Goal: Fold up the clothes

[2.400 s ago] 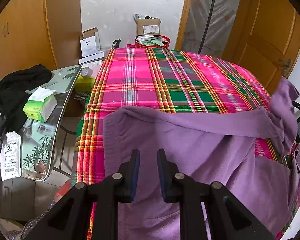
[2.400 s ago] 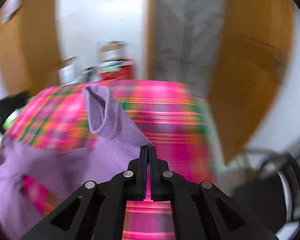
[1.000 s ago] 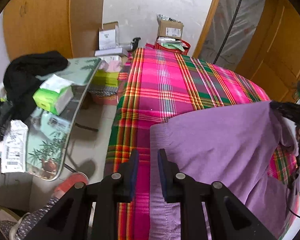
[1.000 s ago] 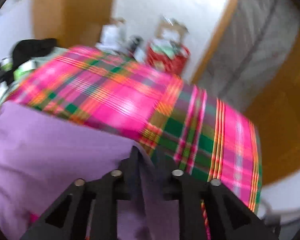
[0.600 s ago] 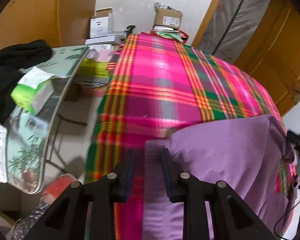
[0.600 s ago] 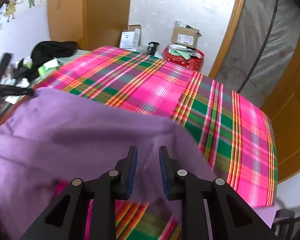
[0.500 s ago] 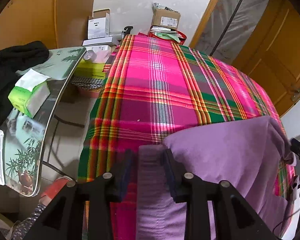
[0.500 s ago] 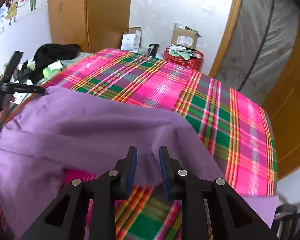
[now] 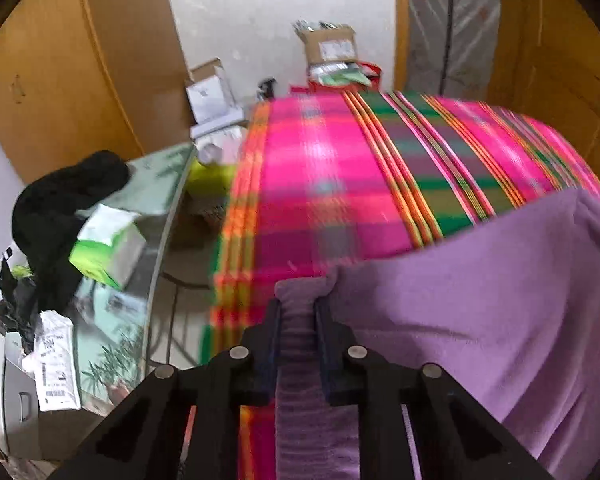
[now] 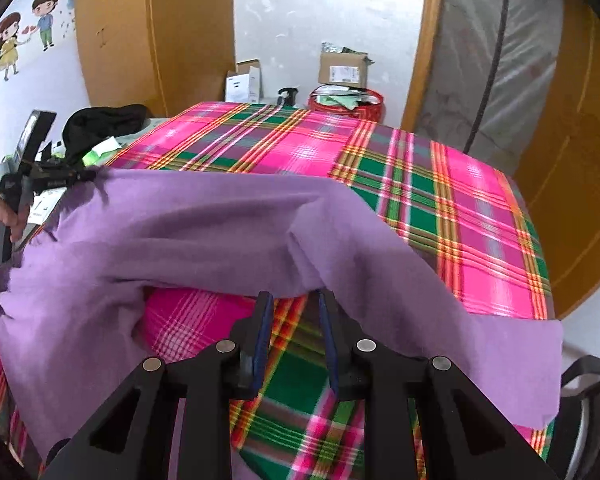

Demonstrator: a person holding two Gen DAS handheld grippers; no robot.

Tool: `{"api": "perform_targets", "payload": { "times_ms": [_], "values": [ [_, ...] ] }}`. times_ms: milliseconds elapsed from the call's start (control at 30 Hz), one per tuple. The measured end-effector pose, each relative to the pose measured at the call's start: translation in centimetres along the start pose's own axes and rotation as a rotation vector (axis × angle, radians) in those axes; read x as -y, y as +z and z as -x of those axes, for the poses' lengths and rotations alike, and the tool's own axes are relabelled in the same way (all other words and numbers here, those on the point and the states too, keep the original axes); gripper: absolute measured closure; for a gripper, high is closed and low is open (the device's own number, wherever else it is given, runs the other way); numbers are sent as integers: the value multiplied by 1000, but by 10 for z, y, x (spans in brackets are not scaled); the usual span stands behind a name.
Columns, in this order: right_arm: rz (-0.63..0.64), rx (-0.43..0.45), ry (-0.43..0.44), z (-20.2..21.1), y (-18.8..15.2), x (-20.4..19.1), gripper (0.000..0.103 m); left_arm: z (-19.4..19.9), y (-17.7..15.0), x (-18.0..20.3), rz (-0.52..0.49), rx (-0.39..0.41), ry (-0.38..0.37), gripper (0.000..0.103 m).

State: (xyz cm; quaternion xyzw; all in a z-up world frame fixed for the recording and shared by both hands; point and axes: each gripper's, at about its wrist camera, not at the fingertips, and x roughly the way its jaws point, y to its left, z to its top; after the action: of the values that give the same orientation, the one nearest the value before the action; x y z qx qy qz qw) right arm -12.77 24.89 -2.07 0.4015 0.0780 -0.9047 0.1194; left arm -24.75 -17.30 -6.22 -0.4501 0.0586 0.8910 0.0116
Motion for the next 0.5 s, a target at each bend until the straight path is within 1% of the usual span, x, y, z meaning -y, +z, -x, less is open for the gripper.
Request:
{"api": "perform_targets", "payload": {
  "times_ms": [133,233,300,367,433,500],
  "values": [
    [-20,11,-14,8,-3,7,79,-6,24,-27,37,29,66,88],
    [-29,19,-15,11,-5,10,79,-19,36,-48,85,12,78,87],
    [-38,20,-9,13,-7,10,79,-38,37,-49,76,-40,60,85],
    [-48,20,-1,16,-10,9,79,-48,32,-43,45,-91,58,82],
    [-51,26,3,21,-14,8,79,-37,29,-45,86,-77,7,80],
    [-53,35,6,29,-18,6,79,-16,21,-54,144,-56,-74,80]
  ]
}}
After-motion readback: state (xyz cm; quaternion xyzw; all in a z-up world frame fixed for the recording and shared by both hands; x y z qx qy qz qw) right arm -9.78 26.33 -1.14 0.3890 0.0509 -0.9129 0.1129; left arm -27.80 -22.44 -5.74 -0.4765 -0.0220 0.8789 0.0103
